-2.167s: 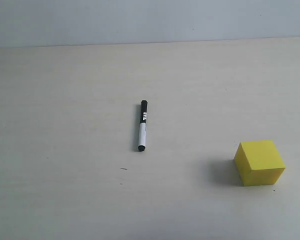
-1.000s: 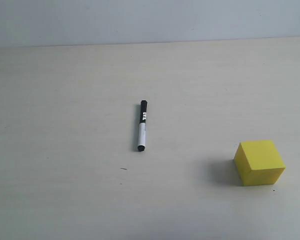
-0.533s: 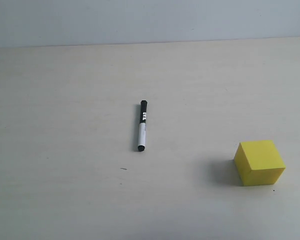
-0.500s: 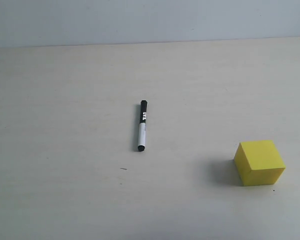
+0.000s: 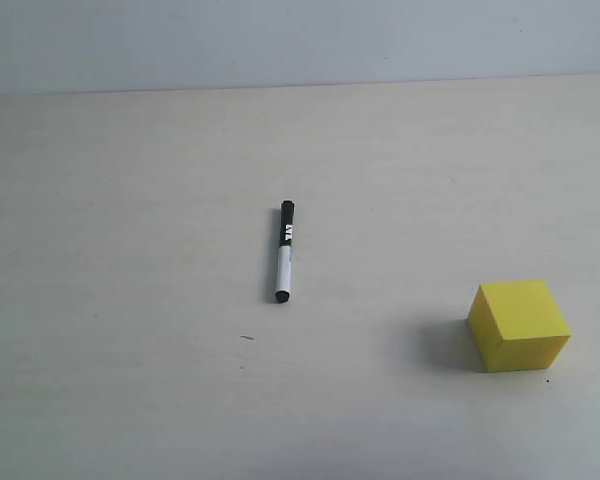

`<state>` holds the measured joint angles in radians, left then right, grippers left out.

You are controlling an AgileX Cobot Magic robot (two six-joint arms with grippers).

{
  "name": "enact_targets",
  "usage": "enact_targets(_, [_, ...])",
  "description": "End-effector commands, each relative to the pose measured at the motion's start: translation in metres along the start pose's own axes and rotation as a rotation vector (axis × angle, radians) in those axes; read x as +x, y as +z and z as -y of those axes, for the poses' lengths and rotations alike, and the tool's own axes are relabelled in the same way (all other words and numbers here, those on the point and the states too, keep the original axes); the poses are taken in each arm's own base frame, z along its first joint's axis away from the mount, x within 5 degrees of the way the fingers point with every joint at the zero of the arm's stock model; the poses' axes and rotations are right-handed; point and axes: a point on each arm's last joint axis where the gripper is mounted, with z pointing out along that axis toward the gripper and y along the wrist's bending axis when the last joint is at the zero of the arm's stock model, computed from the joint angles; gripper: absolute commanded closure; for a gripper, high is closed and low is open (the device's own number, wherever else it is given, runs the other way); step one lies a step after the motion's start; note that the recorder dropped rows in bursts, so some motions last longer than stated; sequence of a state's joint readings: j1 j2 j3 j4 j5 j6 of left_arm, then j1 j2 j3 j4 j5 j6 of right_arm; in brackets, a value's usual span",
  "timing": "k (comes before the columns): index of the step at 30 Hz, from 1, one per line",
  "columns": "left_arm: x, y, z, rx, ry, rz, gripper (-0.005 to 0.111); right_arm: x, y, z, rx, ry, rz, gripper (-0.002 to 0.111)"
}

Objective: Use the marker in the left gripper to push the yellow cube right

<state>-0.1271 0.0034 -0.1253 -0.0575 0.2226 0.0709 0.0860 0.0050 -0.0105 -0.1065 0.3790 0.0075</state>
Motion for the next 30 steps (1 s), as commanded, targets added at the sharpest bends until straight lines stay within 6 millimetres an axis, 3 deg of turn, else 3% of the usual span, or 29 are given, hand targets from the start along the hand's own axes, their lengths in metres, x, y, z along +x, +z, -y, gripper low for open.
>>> enact_targets(1, [0.016,0.004,0.000,-0.005,0.019,-0.022,0.107,0.000,0.000,0.000,0.004,-0.005,0.014,0.108])
enact_targets(8, [0.038,0.007,0.000,-0.002,0.053,-0.081,0.107,0.000,0.000,0.000,0.004,-0.005,0.014,0.108])
enact_targets(30, [0.042,0.007,0.000,0.002,0.052,-0.125,0.107,0.000,0.000,0.000,0.005,-0.007,0.011,0.108])
